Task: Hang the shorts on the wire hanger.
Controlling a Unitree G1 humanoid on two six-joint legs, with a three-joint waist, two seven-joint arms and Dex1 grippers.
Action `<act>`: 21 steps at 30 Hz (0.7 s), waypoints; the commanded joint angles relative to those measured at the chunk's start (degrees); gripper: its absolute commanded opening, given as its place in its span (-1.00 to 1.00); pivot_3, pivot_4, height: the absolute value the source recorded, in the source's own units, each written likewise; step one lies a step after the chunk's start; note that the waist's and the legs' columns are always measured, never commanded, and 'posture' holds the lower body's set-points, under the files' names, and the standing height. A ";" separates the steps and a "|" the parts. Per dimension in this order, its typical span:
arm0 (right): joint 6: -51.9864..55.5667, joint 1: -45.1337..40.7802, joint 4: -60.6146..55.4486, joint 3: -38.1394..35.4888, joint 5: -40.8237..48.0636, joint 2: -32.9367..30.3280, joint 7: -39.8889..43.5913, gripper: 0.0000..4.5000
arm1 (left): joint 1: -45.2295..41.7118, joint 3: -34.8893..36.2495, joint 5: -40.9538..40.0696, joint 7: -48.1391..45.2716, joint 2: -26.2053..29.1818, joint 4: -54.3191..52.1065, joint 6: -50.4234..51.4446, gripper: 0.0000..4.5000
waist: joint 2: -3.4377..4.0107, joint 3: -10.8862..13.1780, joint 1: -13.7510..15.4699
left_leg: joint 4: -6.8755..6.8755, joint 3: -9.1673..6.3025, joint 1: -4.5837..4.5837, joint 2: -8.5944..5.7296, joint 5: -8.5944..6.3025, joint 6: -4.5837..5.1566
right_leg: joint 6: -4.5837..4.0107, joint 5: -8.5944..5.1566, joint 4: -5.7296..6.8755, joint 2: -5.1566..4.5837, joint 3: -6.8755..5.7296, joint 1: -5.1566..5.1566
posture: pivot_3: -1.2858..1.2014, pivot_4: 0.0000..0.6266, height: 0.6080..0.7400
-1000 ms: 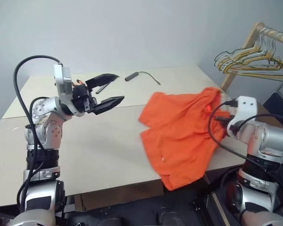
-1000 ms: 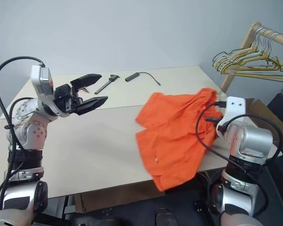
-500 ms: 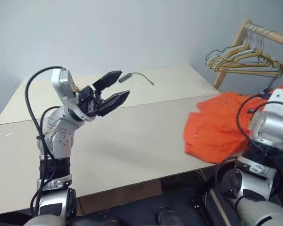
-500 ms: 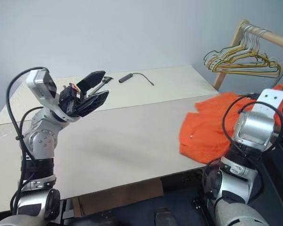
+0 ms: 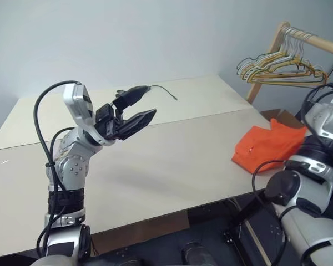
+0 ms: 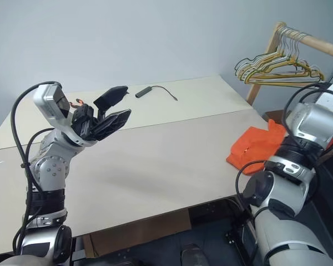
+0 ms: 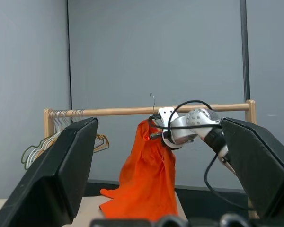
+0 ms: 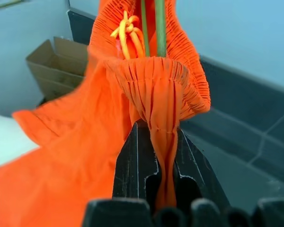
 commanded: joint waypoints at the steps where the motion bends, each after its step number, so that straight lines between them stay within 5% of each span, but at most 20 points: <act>1: -3.69 -3.01 3.07 -2.10 2.14 -3.14 -2.29 -1.00 | -0.38 -0.03 -0.53 0.21 0.45 -1.77 -0.37 0.99 | 0.00 0.00 0.07 | 0.00 0.00 -0.01 0.00 0.00 0.00 | 0.00 0.00 -0.02 0.00 -0.01 0.01 | -0.03 -1.00 1.00; 11: -5.42 -6.59 15.47 -6.89 9.05 -9.94 -5.38 -1.00 | -0.62 -0.85 0.22 -0.45 0.50 -1.17 -0.75 0.99 | 0.09 0.06 -0.02 | -0.04 0.05 0.00 0.00 0.00 0.01 | 0.00 0.00 -0.13 0.01 0.06 0.04 | -0.04 -1.00 1.00; 21: -5.06 -5.93 17.04 -6.09 12.73 -9.08 -7.66 -1.00 | -0.19 -1.64 0.28 -1.43 0.66 -1.68 -0.71 0.99 | 0.09 0.06 0.15 | -0.03 0.05 -0.02 0.00 0.00 0.02 | 0.03 0.01 -0.20 0.02 0.07 0.07 | -0.03 -1.00 1.00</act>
